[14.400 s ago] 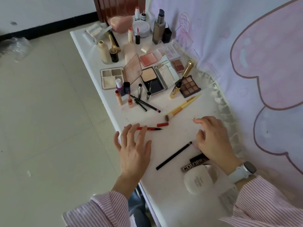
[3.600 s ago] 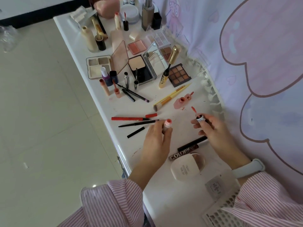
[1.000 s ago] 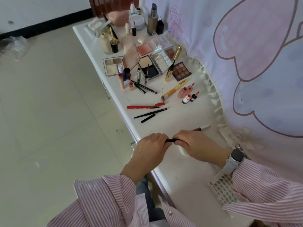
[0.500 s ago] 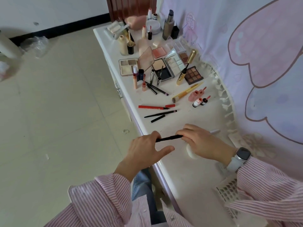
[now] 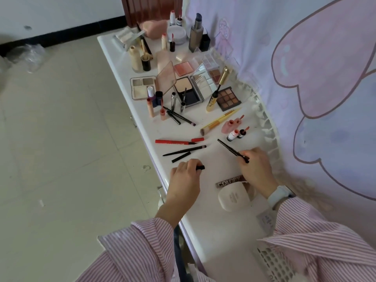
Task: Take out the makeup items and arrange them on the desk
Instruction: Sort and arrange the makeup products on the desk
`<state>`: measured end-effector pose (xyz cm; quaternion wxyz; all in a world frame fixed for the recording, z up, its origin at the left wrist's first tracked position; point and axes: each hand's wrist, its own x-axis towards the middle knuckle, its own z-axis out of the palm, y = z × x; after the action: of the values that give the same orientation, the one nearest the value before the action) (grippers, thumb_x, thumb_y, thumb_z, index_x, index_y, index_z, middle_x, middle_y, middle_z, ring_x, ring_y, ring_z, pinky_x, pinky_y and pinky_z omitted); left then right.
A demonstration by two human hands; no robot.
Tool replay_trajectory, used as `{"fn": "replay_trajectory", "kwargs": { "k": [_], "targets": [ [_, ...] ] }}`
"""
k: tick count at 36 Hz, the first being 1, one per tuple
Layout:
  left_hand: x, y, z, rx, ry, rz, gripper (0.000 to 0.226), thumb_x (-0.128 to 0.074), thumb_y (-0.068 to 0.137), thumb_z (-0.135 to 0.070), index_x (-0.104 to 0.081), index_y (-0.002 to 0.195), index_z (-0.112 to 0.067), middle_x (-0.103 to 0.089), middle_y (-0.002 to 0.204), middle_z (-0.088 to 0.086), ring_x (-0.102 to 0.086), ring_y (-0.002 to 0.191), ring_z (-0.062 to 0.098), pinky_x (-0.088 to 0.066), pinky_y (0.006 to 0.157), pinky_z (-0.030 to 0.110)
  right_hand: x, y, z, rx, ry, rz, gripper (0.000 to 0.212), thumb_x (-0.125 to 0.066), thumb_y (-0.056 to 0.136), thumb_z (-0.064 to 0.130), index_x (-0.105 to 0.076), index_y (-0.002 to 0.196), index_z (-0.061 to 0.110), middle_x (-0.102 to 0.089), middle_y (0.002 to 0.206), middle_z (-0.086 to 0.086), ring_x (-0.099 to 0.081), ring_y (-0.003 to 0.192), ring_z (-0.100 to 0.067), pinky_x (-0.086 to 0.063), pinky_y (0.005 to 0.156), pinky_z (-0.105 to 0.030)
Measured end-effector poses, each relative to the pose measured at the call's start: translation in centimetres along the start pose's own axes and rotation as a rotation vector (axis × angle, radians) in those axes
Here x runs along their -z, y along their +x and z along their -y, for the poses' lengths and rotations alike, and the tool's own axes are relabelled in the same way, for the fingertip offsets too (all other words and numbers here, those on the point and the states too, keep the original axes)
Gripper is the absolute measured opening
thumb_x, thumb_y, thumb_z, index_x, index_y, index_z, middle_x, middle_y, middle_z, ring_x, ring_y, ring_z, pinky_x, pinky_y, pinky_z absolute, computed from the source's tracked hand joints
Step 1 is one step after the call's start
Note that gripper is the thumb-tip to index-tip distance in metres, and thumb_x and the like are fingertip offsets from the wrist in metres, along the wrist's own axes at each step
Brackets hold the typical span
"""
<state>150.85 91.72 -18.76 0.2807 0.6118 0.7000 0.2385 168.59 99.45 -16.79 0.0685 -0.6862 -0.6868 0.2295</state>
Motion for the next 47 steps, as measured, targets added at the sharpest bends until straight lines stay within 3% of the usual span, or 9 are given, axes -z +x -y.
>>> {"fn": "replay_trajectory", "kwargs": {
  "k": [4, 8, 14, 21, 29, 35, 41, 47],
  "targets": [
    [-1.3, 1.8, -0.8, -0.096, 0.151, -0.197, 0.009, -0.061, 0.079, -0.012, -0.066, 0.086, -0.015, -0.064, 0.084, 0.0, -0.06, 0.08, 0.024, -0.04, 0.071, 0.034, -0.7, 1.0, 0.9, 0.001, -0.002, 0.0, 0.028, -0.052, 0.089, 0.017, -0.063, 0.114, 0.007, -0.057, 0.104, -0.014, -0.046, 0.103, -0.029, -0.041, 0.089, -0.037],
    [-2.0, 3.3, -1.6, -0.055, 0.163, -0.248, 0.01, -0.073, 0.074, -0.012, -0.069, 0.083, -0.01, -0.063, 0.08, 0.006, -0.058, 0.075, 0.028, -0.046, 0.064, 0.036, -1.1, 1.5, 1.4, -0.022, 0.053, 0.009, 0.026, -0.054, 0.089, 0.019, -0.06, 0.112, 0.01, -0.057, 0.107, -0.008, -0.05, 0.102, -0.024, -0.043, 0.082, -0.034],
    [-2.9, 5.2, -4.1, 0.075, -0.061, -0.179, 0.013, -0.06, 0.088, -0.012, -0.061, 0.095, -0.002, -0.062, 0.09, 0.013, -0.058, 0.082, 0.027, -0.045, 0.064, 0.03, -1.3, 1.6, 1.1, -0.016, 0.143, 0.021, 0.023, -0.057, 0.088, 0.02, -0.057, 0.109, 0.011, -0.053, 0.102, -0.002, -0.054, 0.089, -0.018, -0.046, 0.081, -0.031],
    [-3.8, 6.2, -5.4, 0.196, -0.135, -0.176, 0.028, -0.05, 0.095, -0.022, -0.053, 0.117, -0.005, -0.06, 0.11, 0.01, -0.06, 0.089, 0.024, -0.048, 0.068, 0.029, -0.9, 1.4, 0.2, -0.006, 0.206, 0.051, 0.023, -0.054, 0.088, 0.009, -0.059, 0.109, 0.009, -0.05, 0.1, 0.0, -0.05, 0.089, -0.014, -0.037, 0.081, -0.018],
    [-4.3, 4.9, -5.1, 0.116, -0.182, -0.169, 0.032, -0.049, 0.093, -0.009, -0.054, 0.124, -0.004, -0.064, 0.112, 0.013, -0.061, 0.101, 0.026, -0.052, 0.08, 0.033, -0.7, 1.1, -0.2, 0.081, 0.282, 0.057, 0.026, -0.054, 0.089, 0.008, -0.061, 0.114, 0.007, -0.05, 0.096, 0.003, -0.051, 0.087, -0.009, -0.038, 0.081, -0.011],
    [-4.8, 4.0, -4.3, 0.001, -0.213, -0.114, 0.034, -0.048, 0.092, -0.004, -0.054, 0.125, -0.003, -0.064, 0.109, 0.017, -0.06, 0.097, 0.028, -0.045, 0.079, 0.025, -0.4, 1.0, -0.5, 0.148, 0.263, 0.092, 0.029, -0.049, 0.09, 0.002, -0.061, 0.116, 0.005, -0.058, 0.105, -0.007, -0.055, 0.096, -0.015, -0.04, 0.089, -0.017],
    [-4.3, 4.2, -4.4, 0.025, -0.276, -0.076, 0.037, -0.044, 0.094, -0.005, -0.049, 0.131, -0.007, -0.064, 0.112, 0.013, -0.061, 0.098, 0.026, -0.048, 0.083, 0.029, 0.0, 0.4, -0.4, 0.158, 0.27, 0.127, 0.031, -0.045, 0.092, 0.003, -0.056, 0.122, 0.005, -0.06, 0.113, -0.01, -0.055, 0.105, -0.02, -0.043, 0.094, -0.027],
    [-3.3, 3.2, -3.9, -0.023, -0.239, -0.054, 0.035, -0.045, 0.093, -0.003, -0.053, 0.127, -0.005, -0.062, 0.12, 0.012, -0.059, 0.107, 0.025, -0.044, 0.087, 0.025, 0.7, -0.5, -1.1, 0.171, 0.202, 0.098, 0.028, -0.045, 0.094, 0.006, -0.058, 0.118, 0.007, -0.061, 0.112, -0.008, -0.056, 0.106, -0.018, -0.042, 0.091, -0.022]
  ]
}}
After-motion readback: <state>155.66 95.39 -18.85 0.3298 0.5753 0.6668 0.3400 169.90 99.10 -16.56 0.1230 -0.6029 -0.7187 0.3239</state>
